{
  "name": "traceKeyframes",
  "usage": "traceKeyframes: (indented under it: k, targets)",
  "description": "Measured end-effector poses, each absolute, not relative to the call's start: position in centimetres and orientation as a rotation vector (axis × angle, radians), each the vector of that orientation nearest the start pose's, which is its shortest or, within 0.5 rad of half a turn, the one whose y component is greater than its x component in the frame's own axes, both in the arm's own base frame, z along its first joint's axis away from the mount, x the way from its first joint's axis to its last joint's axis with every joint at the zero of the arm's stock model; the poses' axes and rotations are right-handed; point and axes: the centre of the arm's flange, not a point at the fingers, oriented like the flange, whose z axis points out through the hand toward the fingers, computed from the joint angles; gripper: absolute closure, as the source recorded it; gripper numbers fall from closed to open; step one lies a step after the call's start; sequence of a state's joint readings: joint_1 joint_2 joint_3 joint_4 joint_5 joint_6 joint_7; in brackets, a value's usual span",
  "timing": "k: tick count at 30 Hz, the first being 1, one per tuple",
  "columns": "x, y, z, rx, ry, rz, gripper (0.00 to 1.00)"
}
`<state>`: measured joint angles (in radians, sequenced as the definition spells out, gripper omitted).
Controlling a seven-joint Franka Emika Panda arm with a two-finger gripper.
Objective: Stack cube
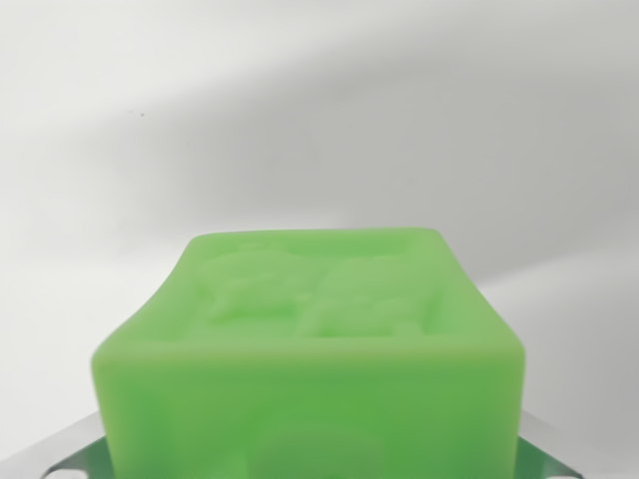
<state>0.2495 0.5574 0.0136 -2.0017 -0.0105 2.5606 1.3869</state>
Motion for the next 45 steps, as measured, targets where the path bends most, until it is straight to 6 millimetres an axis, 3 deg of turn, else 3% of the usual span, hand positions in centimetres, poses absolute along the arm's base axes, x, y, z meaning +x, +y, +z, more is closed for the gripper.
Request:
traceKeyframes:
  k: [24,45]
  targets:
    - [58.4,15.7,24.7,-2.669,1.649,-0.009,1.0]
    - [57.3,12.2,24.9,-2.814,1.403,0.004,1.0]
